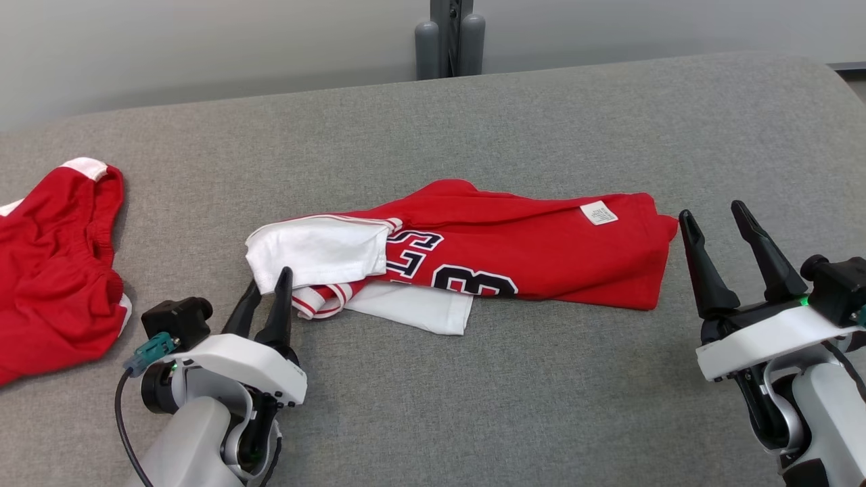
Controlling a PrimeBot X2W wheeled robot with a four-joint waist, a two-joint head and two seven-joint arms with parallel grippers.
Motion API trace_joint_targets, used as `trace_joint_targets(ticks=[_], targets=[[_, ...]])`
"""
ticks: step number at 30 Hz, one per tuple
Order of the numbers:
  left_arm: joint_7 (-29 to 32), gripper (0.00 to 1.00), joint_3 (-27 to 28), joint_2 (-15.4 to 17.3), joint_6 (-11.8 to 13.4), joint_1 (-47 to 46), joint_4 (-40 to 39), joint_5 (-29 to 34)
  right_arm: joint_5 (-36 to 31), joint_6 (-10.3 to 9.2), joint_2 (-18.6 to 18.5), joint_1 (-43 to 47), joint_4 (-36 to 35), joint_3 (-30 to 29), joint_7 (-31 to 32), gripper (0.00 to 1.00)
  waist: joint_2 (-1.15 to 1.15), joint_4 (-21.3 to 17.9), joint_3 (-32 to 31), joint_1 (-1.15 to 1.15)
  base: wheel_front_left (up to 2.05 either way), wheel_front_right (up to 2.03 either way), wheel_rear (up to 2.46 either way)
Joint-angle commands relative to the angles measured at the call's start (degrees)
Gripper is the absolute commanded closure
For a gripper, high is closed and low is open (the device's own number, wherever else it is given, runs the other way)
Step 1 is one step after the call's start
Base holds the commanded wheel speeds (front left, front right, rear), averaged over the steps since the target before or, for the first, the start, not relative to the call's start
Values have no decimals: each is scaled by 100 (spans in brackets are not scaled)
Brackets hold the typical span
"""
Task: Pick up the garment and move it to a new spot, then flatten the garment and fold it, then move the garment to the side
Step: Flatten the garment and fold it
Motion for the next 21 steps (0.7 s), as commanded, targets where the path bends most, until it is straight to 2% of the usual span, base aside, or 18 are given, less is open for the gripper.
trace_joint_targets(ticks=[1,10,15,21], targets=[[-6,100,-5,6,-19,-91,-29,43,27,11,-13,-40,15,-5,-1,0,0,19,14,0,0,0,0],[-21,100,-100,45,38,-71,-560,198,122,11,-71,-267,440,-54,-1,0,0,218,188,0,0,0,0],[-20,100,-205,129,26,94,-1193,317,193,11,-140,-364,635,-129,-1,0,0,403,260,0,0,0,0],[221,100,-412,362,181,449,-2091,495,344,11,-240,-475,952,-267,0,0,0,636,346,0,0,0,0]])
